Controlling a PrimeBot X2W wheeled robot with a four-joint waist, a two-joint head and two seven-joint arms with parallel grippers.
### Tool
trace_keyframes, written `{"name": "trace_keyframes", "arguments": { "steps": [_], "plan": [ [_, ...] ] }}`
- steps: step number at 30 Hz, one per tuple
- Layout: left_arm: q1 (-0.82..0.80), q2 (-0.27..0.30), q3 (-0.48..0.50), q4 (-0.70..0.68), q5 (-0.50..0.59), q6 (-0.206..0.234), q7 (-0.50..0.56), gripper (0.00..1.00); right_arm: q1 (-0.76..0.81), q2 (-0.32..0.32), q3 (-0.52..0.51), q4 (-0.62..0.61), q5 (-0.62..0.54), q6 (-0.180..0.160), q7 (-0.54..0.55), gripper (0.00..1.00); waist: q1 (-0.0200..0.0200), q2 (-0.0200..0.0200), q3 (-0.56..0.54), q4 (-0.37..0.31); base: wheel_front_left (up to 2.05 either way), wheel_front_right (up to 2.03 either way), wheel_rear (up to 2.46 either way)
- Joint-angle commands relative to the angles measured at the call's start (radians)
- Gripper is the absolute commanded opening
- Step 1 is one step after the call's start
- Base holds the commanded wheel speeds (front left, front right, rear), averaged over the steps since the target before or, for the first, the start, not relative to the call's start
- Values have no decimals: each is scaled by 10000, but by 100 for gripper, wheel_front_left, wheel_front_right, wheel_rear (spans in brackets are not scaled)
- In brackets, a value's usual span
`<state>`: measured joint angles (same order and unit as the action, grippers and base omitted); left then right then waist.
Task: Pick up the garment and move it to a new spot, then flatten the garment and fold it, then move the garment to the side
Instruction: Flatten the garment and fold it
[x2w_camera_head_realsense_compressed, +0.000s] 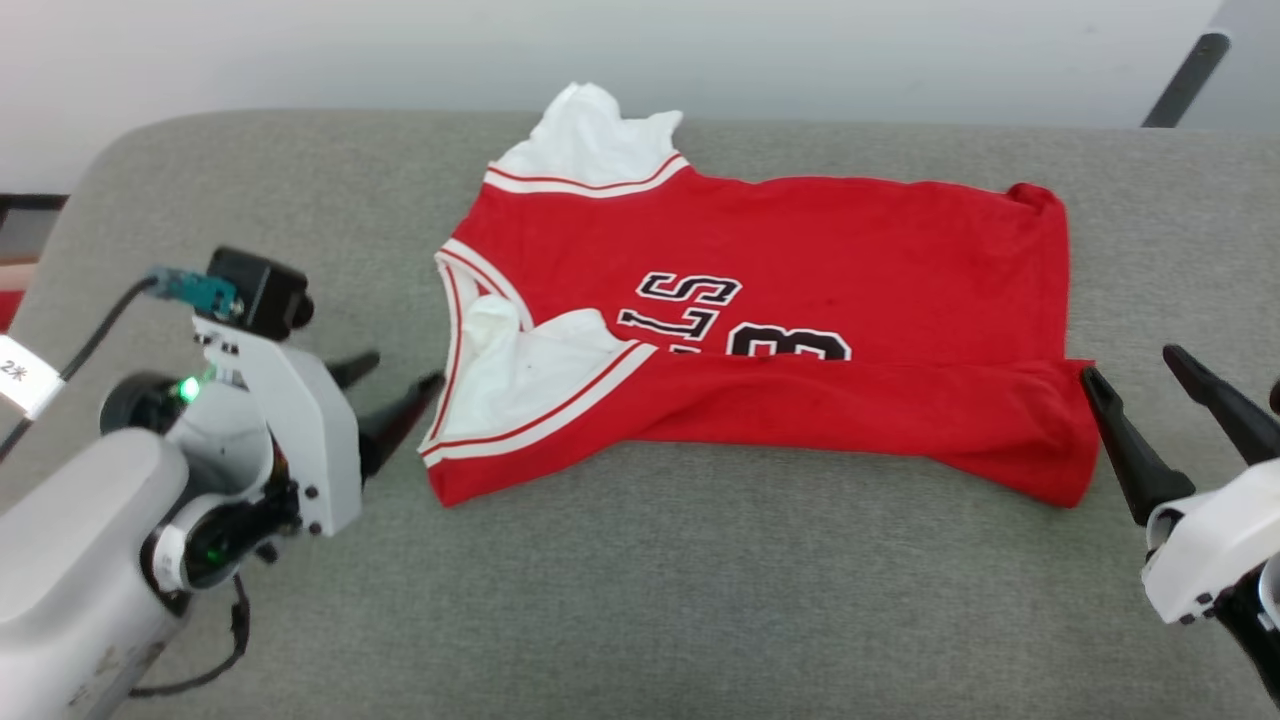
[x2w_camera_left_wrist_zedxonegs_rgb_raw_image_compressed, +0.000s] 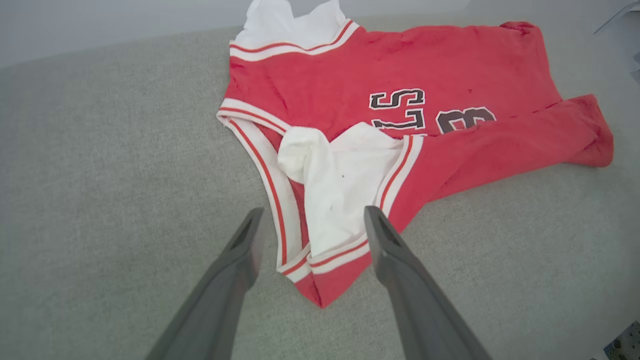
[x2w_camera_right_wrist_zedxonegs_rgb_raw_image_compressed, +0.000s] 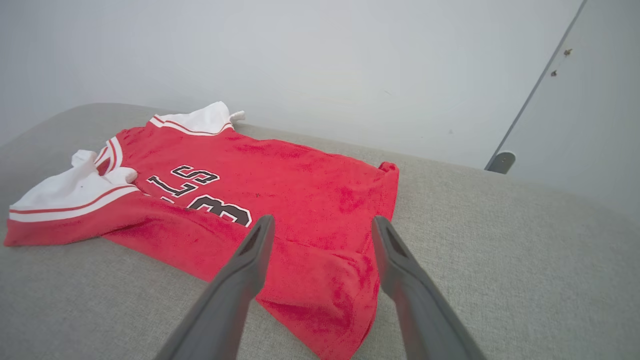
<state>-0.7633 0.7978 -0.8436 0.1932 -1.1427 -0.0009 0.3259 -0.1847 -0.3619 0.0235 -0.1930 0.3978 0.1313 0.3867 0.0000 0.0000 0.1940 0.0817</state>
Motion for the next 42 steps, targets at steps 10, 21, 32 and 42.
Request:
{"name": "trace_keyframes", "arguments": {
  "steps": [10, 21, 32, 42],
  "plan": [
    [91, 462, -383, -66, -798, 771, 2204, 100, 738, 783, -634, -511, -223, -11, -16, 100, 0, 0, 51, -840, 0, 0, 0],
    [-434, 94, -971, 1705, -371, 330, 3022, 100, 912, 1103, -888, -853, -194, -11, 161, 100, 0, 0, 368, -1459, 0, 0, 0],
    [-892, -816, -1255, 3858, -387, -171, 3414, 100, 953, 1286, -967, -1004, -145, -11, 359, 100, 0, 0, 704, -1699, 0, 0, 0],
    [-1355, -1551, -1424, 5283, -496, -302, 4078, 0, 772, 1219, -867, -1049, 17, -11, 1176, 100, 0, 0, 1005, -1639, 0, 0, 0]
  ]
}}
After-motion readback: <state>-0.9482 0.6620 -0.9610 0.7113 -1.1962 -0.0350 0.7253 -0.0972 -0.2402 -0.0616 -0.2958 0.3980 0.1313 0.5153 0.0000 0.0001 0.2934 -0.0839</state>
